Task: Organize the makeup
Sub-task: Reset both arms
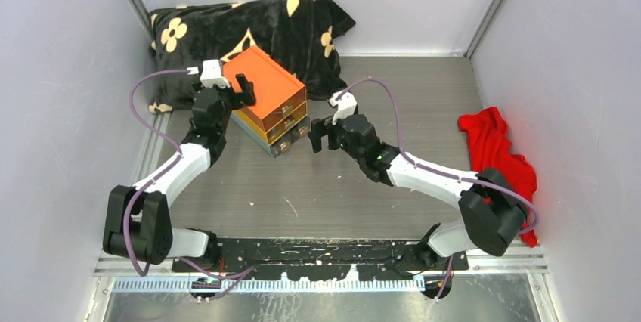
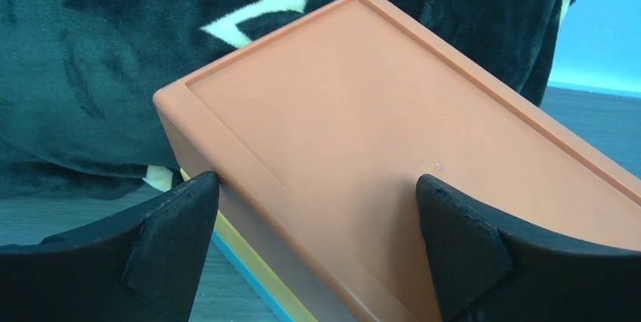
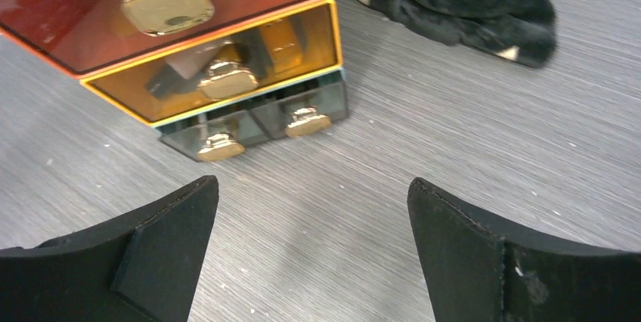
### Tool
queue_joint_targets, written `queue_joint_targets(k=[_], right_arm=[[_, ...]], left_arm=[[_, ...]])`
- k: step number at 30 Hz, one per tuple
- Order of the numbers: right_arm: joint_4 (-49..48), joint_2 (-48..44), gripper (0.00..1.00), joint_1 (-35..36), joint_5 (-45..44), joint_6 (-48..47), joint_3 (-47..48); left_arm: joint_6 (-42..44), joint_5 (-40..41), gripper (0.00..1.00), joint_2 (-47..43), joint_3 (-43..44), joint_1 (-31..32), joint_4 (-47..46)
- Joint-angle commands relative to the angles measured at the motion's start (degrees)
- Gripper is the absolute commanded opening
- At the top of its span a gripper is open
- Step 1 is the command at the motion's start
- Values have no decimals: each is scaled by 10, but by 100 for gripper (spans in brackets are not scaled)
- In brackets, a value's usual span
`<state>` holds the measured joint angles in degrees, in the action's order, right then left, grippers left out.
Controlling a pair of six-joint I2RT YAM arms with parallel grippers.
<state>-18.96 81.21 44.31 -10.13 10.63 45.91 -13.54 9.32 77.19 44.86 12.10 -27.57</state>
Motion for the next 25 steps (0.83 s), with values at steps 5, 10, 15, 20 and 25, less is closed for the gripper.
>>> queue_joint_targets(k=[5, 10, 15, 20, 25], right_arm=[[112, -75, 100, 3, -81, -11, 13], [116, -109, 100, 3, -81, -13, -6], [139, -134, 99, 3, -73, 0, -11], [147, -169, 100, 3, -79, 0, -32], [173, -179, 100, 3, -94, -4, -22]], left_arm=[[26, -54, 100, -79, 18, 24, 255], [51, 1, 100, -178, 31, 23, 316], [65, 48, 100, -216, 86, 20, 387], [37, 22, 100, -237, 102, 19, 428], [39, 21, 100, -278, 101, 18, 442]])
